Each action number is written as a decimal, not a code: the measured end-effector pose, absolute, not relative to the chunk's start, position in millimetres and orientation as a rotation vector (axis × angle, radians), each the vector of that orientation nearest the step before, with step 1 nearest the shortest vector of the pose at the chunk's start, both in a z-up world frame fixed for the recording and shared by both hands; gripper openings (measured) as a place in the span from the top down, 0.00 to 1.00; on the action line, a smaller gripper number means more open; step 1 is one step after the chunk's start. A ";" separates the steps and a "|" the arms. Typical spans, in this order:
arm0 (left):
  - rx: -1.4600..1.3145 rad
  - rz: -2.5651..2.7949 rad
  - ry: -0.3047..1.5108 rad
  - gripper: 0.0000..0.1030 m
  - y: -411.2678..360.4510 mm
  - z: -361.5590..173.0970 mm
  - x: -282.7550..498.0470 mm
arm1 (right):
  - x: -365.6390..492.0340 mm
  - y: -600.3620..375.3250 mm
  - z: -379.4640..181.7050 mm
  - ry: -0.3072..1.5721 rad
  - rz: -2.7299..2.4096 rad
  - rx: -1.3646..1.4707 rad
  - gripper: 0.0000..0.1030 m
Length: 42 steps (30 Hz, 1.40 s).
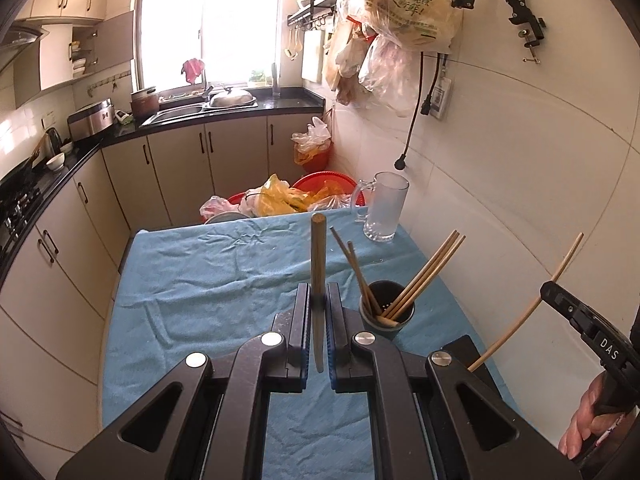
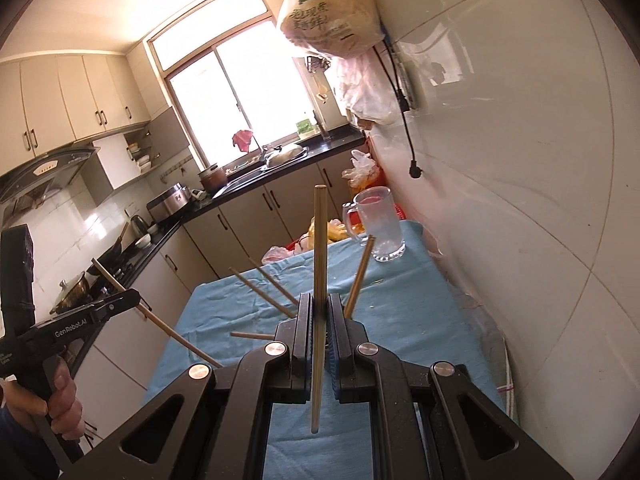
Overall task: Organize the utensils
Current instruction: 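Lower the chopstick into the black cup with the right tool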
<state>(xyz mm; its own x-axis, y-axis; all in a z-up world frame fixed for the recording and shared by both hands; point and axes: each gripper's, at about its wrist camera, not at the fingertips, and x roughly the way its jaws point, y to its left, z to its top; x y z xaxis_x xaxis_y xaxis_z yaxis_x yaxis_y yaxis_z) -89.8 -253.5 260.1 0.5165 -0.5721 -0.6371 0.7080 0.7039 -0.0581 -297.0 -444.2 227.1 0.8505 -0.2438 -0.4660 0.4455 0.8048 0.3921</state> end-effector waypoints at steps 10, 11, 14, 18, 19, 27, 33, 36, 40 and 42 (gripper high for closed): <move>0.239 -0.780 0.663 0.94 -276.0 268.2 -91.0 | -305.5 -464.6 223.1 0.401 -0.398 0.540 0.93; 0.238 -0.780 0.664 0.94 -277.0 268.8 -89.9 | -305.4 -466.5 223.4 0.399 -0.399 0.543 0.93; 0.231 -0.777 0.668 0.94 -282.2 271.1 -84.9 | -304.3 -473.3 224.3 0.393 -0.397 0.545 0.93; 0.204 -0.775 0.686 0.94 -289.8 275.1 -72.5 | -298.9 -483.1 225.0 0.390 -0.385 0.554 0.93; 0.198 -0.775 0.688 0.94 -290.9 276.2 -69.6 | -296.4 -486.3 226.1 0.388 -0.382 0.560 0.93; 0.131 -0.801 0.682 0.94 -304.4 293.6 -50.7 | -270.1 -502.5 245.4 0.354 -0.374 0.535 0.93; 0.106 -0.853 0.688 0.94 -322.0 297.2 -47.5 | -239.2 -506.1 246.9 0.351 -0.377 0.501 0.93; 0.117 -0.871 0.700 0.94 -333.1 289.1 -47.7 | -223.8 -506.6 241.2 0.362 -0.379 0.493 0.93; 0.140 -0.883 0.721 0.94 -345.3 273.8 -46.0 | -207.5 -510.4 231.5 0.378 -0.383 0.489 0.93; 0.147 -0.881 0.735 0.94 -348.7 265.6 -44.1 | -201.9 -511.6 226.5 0.390 -0.382 0.486 0.93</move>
<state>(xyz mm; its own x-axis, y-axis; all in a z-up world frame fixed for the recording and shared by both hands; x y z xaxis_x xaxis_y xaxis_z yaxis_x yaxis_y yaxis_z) -44.1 -348.7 265.6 0.4117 -0.6489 -0.6398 0.7458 0.6434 -0.1727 -201.9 -511.6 226.5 0.8577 -0.2583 -0.4445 0.4393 0.8174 0.3727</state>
